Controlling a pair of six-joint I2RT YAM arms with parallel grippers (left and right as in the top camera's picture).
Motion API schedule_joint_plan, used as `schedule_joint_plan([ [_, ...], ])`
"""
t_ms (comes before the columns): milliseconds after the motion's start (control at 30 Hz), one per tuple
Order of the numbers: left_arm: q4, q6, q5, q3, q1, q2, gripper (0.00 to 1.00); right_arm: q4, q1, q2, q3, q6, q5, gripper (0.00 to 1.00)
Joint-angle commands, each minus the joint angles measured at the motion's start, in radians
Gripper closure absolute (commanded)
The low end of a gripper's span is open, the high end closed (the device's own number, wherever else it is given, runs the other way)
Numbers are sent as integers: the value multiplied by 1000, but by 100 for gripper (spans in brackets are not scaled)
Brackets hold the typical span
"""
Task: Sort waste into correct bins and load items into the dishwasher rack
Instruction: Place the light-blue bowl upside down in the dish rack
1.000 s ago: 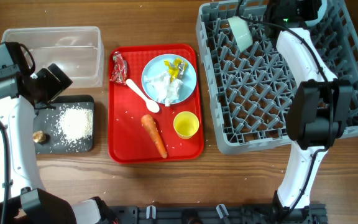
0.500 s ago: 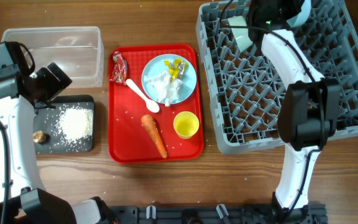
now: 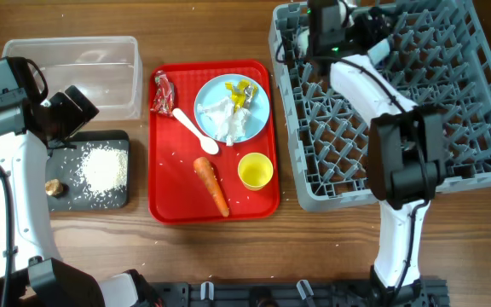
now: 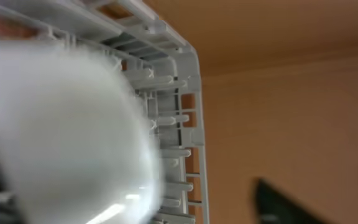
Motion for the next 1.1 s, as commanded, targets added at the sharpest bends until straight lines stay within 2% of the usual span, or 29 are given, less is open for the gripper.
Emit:
schedule_joint_plan([
  [0, -2, -2, -14, 12, 5, 3, 0, 98, 11, 16, -2, -8, 159, 0],
  [100, 2, -2, -13, 12, 5, 3, 0, 208, 1, 10, -1, -61, 158, 0],
  [167, 7, -2, -13, 12, 5, 3, 0, 446, -6, -1, 0, -217, 159, 0],
  [267, 8, -2, -13, 12, 5, 3, 0, 971, -5, -8, 0, -608, 160, 0],
  [300, 8, -2, -13, 12, 5, 3, 0, 1049, -3, -8, 0, -673, 168, 0],
  [333, 8, -2, -13, 12, 5, 3, 0, 1028, -2, -8, -1, -667, 185, 0],
  [467, 7, -2, -13, 12, 5, 3, 0, 733, 18, -8, -1, -402, 208, 0],
  [567, 8, -2, -13, 12, 5, 3, 0, 722, 17, -8, -1, -311, 234, 0],
  [733, 14, -2, -13, 12, 5, 3, 0, 721, 2, -8, -1, -266, 230, 1],
  [800, 19, -2, -13, 12, 5, 3, 0, 669, 9, -8, -1, -216, 227, 2],
  [900, 22, -2, -13, 12, 5, 3, 0, 491, 38, -18, -1, -24, 177, 3],
  [933, 22, -2, -13, 12, 5, 3, 0, 352, 56, -51, -1, 100, 88, 3],
  [1000, 22, -2, -13, 12, 5, 3, 0, -92, 72, -182, 18, 495, -340, 4],
  [1033, 22, -2, -13, 12, 5, 3, 0, -238, 56, -249, 47, 650, -617, 7],
  [1067, 19, -2, -13, 12, 5, 3, 0, -307, 21, -333, 76, 747, -957, 7],
])
